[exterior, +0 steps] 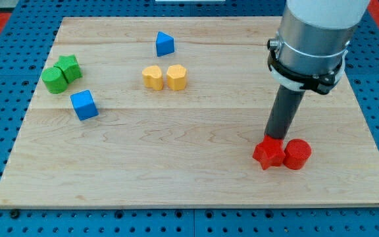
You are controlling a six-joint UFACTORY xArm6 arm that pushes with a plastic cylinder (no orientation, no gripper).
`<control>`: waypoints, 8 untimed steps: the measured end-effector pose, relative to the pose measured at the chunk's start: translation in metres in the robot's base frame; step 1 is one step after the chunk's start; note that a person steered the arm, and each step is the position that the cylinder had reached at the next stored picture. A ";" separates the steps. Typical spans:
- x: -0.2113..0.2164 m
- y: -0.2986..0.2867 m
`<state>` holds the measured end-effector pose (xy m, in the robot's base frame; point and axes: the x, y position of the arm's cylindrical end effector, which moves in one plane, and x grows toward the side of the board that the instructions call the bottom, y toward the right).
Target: Push the blue triangle into the yellow heart
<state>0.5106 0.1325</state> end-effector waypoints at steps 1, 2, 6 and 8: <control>-0.025 -0.011; -0.070 -0.041; -0.070 -0.041; -0.070 -0.040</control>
<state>0.4401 0.0924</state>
